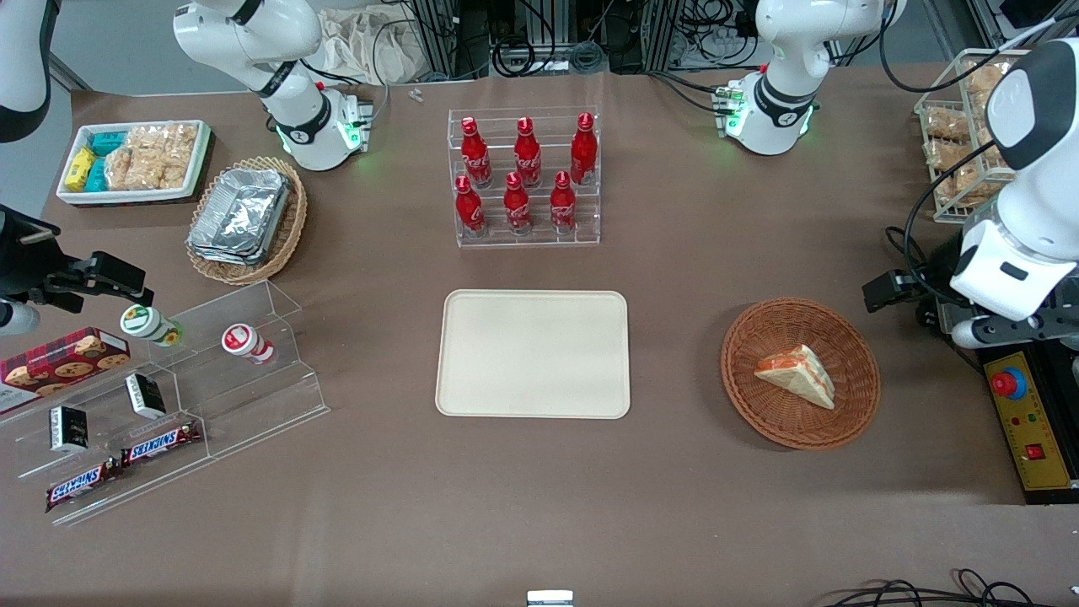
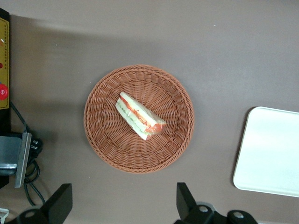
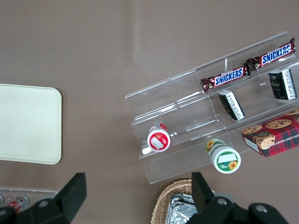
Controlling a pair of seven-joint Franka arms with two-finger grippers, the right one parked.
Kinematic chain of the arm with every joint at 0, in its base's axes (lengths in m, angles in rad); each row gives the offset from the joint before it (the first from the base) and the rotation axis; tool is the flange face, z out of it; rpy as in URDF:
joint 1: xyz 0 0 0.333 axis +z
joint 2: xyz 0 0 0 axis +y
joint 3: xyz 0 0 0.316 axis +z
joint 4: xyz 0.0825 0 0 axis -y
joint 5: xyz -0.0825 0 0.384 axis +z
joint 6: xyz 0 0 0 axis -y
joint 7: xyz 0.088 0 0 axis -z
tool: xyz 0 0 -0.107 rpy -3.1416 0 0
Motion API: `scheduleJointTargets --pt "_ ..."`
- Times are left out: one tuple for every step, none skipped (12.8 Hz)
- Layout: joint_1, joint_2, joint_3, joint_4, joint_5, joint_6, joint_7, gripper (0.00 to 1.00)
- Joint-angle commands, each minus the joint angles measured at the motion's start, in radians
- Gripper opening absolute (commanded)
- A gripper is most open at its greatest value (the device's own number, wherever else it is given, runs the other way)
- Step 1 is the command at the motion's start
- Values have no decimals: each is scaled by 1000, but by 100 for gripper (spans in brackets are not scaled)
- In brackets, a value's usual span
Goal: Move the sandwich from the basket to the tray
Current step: 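Move the left gripper over the sandwich in the wicker basket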
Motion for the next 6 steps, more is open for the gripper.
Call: scheduleJointTargets --pt "3 32 -9 41 12 -21 -15 100" --pt "5 34 -9 42 9 -21 -13 100" --pt "3 46 -9 44 15 -21 -18 100" --pt "-1 52 -9 38 27 -17 -37 100" --pt "2 60 -9 31 21 -10 -98 100" --pt "2 81 -7 30 20 12 -199 100"
